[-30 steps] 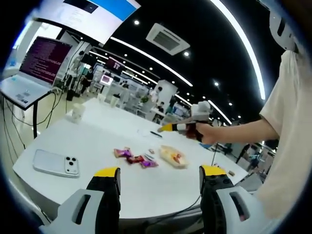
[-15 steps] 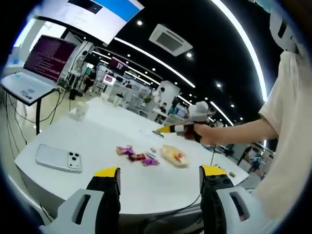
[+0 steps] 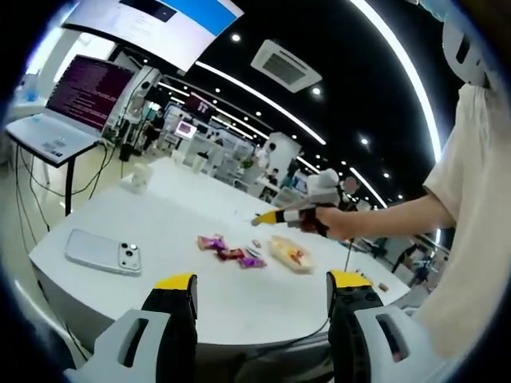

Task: Place the target food into the container with the food tongs after gripping and lifting it, then release it inside without dropping or visibly crushing the food.

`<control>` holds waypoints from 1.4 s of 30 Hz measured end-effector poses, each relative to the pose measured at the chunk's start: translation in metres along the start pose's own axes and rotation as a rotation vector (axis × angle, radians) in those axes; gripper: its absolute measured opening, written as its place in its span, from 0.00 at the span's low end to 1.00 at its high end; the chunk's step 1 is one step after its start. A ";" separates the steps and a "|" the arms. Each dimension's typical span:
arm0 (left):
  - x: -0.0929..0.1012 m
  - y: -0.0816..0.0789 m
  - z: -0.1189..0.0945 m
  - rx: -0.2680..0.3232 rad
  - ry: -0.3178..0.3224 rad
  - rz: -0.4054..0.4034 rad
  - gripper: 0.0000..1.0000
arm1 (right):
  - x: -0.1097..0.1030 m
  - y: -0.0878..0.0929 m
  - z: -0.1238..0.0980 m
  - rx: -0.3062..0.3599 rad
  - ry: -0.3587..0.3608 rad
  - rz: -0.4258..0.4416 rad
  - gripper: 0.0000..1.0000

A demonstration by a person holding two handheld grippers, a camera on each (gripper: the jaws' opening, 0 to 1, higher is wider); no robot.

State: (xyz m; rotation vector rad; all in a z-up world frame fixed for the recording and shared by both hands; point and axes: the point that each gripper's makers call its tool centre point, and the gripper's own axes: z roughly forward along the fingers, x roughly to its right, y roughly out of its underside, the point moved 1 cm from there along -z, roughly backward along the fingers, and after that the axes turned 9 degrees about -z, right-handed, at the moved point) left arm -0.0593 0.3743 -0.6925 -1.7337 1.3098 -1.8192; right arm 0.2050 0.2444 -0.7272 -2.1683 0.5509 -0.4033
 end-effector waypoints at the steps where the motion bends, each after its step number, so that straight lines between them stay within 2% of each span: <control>1: 0.000 0.000 0.000 0.001 -0.001 0.000 0.65 | 0.000 0.000 0.002 -0.003 -0.006 -0.005 0.26; 7: -0.004 0.001 -0.003 0.007 -0.012 -0.010 0.65 | -0.005 -0.001 0.008 -0.017 -0.022 -0.031 0.26; 17: -0.011 0.007 -0.006 -0.002 -0.026 -0.023 0.65 | -0.016 0.006 0.027 -0.052 -0.064 -0.077 0.26; 26: -0.014 0.004 -0.008 0.008 -0.040 -0.031 0.65 | -0.014 0.007 0.040 -0.076 -0.088 -0.127 0.26; 38: -0.016 0.010 -0.009 0.006 -0.045 -0.044 0.65 | -0.016 0.008 0.054 -0.104 -0.115 -0.180 0.26; 39: -0.017 0.011 -0.010 0.006 -0.047 -0.048 0.65 | -0.015 0.009 0.057 -0.119 -0.116 -0.219 0.26; 42: -0.017 0.013 -0.010 0.005 -0.052 -0.052 0.65 | -0.016 0.008 0.060 -0.119 -0.118 -0.215 0.26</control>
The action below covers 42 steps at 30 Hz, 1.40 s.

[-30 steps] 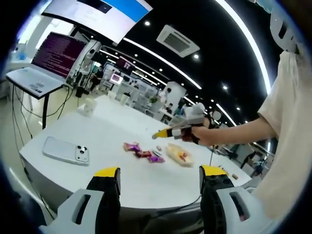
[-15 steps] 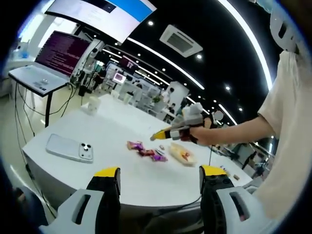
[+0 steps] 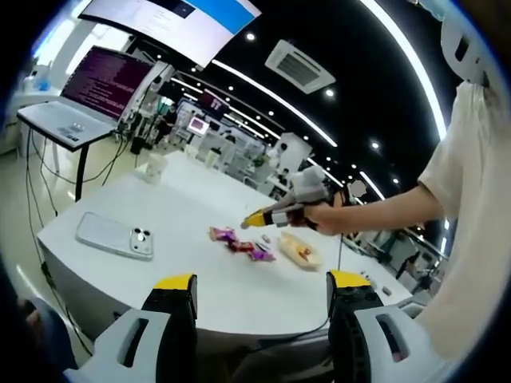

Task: Place the target food into the container with the food tongs after gripping and lifting it, then release it inside without dropping or visibly crushing the food.

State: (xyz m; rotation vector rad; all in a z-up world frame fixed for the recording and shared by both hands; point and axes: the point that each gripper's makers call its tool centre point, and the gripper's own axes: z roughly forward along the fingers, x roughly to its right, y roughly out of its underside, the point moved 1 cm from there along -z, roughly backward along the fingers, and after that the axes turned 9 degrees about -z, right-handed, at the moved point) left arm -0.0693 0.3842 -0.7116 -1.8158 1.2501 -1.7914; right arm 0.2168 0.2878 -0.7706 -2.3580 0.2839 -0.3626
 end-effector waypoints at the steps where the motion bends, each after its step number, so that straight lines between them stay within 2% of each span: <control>1: 0.000 0.001 0.000 0.000 -0.001 -0.002 0.65 | 0.000 0.001 0.001 -0.004 -0.003 -0.005 0.26; 17: -0.004 0.007 0.000 -0.002 -0.024 -0.023 0.65 | -0.002 0.000 0.015 -0.020 -0.043 -0.051 0.26; 24: 0.002 0.014 0.006 -0.022 -0.012 -0.028 0.65 | -0.004 0.004 0.018 -0.024 -0.051 -0.050 0.26; 33: 0.000 0.017 0.008 -0.028 -0.011 -0.039 0.65 | -0.004 0.006 0.027 -0.035 -0.063 -0.067 0.26; 35: -0.001 0.018 0.008 -0.030 -0.012 -0.041 0.65 | -0.005 0.006 0.028 -0.037 -0.066 -0.077 0.26; 36: 0.000 0.018 0.007 -0.034 -0.011 -0.043 0.65 | -0.007 0.006 0.028 -0.053 -0.078 -0.127 0.26; 37: 0.000 0.019 0.007 -0.037 -0.011 -0.044 0.65 | -0.007 0.006 0.028 -0.059 -0.083 -0.142 0.26; 42: -0.004 0.023 0.003 -0.047 -0.023 -0.056 0.66 | -0.003 0.005 0.032 -0.063 -0.087 -0.162 0.27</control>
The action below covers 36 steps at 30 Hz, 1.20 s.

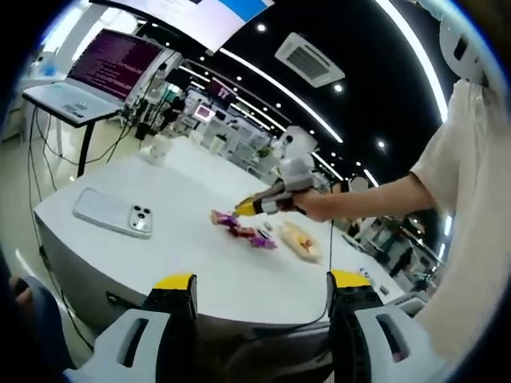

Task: Place the target food into the container with the food tongs after gripping and lifting it, then release it inside without dropping or visibly crushing the food.

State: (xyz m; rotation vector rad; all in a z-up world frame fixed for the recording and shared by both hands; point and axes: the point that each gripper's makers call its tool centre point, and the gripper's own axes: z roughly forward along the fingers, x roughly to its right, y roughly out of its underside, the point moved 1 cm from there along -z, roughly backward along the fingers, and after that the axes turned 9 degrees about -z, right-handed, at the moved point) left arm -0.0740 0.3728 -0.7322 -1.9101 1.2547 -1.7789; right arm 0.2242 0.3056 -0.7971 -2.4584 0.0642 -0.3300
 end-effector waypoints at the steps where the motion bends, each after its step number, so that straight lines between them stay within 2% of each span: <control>1: 0.000 0.000 0.000 0.000 -0.001 -0.001 0.66 | 0.000 0.000 0.000 -0.001 0.000 -0.004 0.27; 14: -0.004 0.001 -0.002 -0.005 -0.003 -0.008 0.66 | -0.002 0.003 0.015 -0.046 -0.025 -0.078 0.27; 17: -0.007 0.001 -0.002 -0.009 -0.009 -0.009 0.66 | -0.003 0.007 0.020 -0.085 -0.031 -0.151 0.27; 20: -0.008 0.001 -0.002 -0.009 -0.013 -0.012 0.66 | -0.003 0.008 0.024 -0.089 -0.038 -0.162 0.27; 30: -0.009 0.003 0.002 -0.016 -0.013 -0.018 0.66 | -0.003 0.016 0.032 -0.106 -0.054 -0.107 0.27; 36: -0.013 0.003 0.000 -0.011 -0.016 -0.022 0.66 | -0.003 0.016 0.035 -0.106 -0.053 -0.089 0.26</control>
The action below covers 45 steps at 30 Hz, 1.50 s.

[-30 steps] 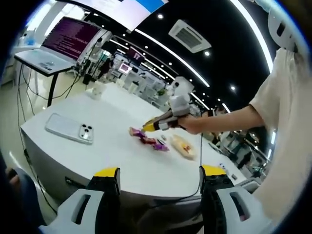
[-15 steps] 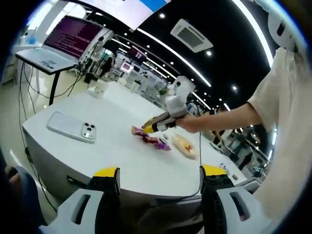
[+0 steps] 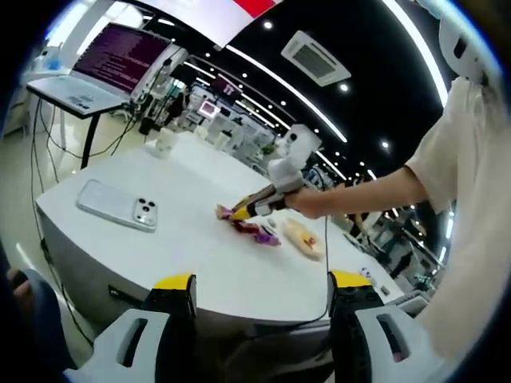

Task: Place the target food into the container with the food tongs after gripping and lifting it, then release it inside without dropping or visibly crushing the food.

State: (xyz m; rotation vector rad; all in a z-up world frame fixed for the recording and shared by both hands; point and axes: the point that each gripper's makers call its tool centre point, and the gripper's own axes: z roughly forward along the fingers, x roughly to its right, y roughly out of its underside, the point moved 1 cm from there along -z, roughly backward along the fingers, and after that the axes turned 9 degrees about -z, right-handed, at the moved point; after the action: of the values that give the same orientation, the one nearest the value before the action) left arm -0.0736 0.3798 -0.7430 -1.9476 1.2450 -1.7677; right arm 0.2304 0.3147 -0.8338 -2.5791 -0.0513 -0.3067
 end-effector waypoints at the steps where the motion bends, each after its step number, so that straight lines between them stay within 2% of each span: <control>1: 0.000 0.000 0.000 0.000 0.000 0.000 0.66 | 0.000 0.000 0.000 -0.001 0.000 0.001 0.26; 9: -0.001 0.001 0.000 0.008 -0.003 -0.009 0.66 | 0.000 0.002 0.000 0.003 -0.007 0.027 0.26; 17: -0.005 0.007 0.004 -0.009 -0.001 -0.018 0.67 | 0.001 0.005 0.000 0.019 -0.008 0.060 0.26; 18: -0.004 -0.003 0.006 0.003 0.006 -0.009 0.67 | 0.002 0.005 0.000 0.022 -0.012 0.081 0.26; 22: -0.006 -0.012 0.009 0.019 0.006 0.011 0.67 | 0.001 0.006 0.000 0.024 -0.012 0.095 0.25; 31: 0.000 -0.007 0.009 0.036 0.003 -0.003 0.67 | 0.001 0.006 0.001 0.024 -0.019 0.116 0.25; 45: -0.002 -0.014 0.004 0.056 -0.007 0.005 0.67 | 0.001 0.007 0.001 0.026 -0.020 0.123 0.23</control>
State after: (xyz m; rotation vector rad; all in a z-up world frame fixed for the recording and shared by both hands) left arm -0.0637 0.3881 -0.7363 -1.9168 1.1845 -1.7717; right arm 0.2325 0.3092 -0.8380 -2.5466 0.0949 -0.2335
